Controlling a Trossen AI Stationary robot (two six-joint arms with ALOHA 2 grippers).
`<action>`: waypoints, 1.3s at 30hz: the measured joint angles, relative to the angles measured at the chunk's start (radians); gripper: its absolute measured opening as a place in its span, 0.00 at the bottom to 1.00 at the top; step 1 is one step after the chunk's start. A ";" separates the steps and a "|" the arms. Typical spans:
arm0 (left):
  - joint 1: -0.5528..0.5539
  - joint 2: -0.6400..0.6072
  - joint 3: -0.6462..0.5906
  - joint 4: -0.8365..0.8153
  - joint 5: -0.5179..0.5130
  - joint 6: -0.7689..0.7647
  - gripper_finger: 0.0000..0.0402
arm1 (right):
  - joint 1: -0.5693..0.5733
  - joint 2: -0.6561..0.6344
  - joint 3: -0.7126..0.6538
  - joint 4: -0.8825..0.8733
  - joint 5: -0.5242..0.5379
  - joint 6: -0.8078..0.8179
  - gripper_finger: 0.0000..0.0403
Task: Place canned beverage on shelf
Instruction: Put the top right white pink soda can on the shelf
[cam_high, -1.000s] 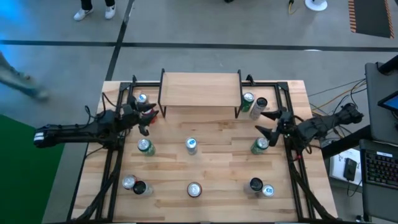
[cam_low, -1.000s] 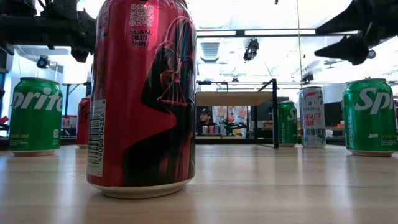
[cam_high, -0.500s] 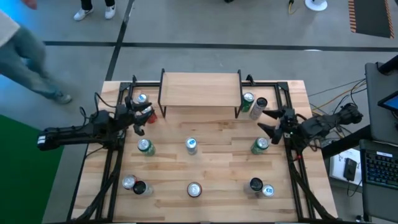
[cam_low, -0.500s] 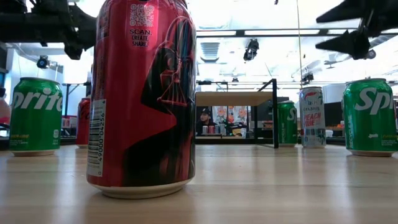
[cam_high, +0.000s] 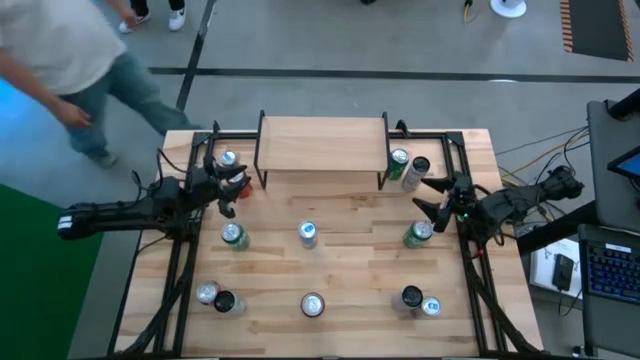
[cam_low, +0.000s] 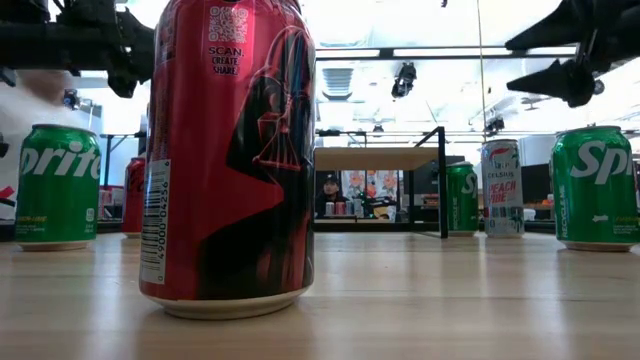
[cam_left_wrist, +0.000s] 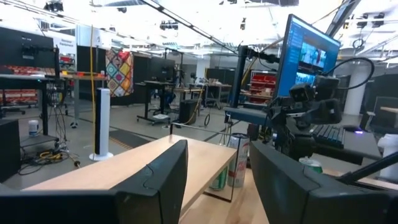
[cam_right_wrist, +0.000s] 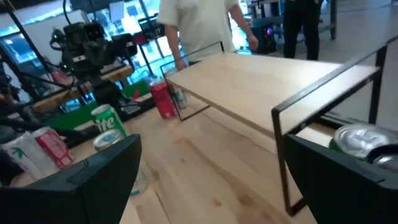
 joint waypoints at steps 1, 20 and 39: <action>0.000 -0.001 0.000 -0.001 0.000 0.000 0.40 | 0.000 0.000 0.016 -0.038 0.000 0.001 0.94; 0.000 0.093 0.000 0.043 -0.062 0.026 0.40 | 0.000 0.013 -0.065 -0.103 0.066 0.100 0.94; 0.001 0.214 0.000 0.165 -0.105 0.018 0.52 | -0.244 0.067 0.151 -0.374 0.116 0.141 0.94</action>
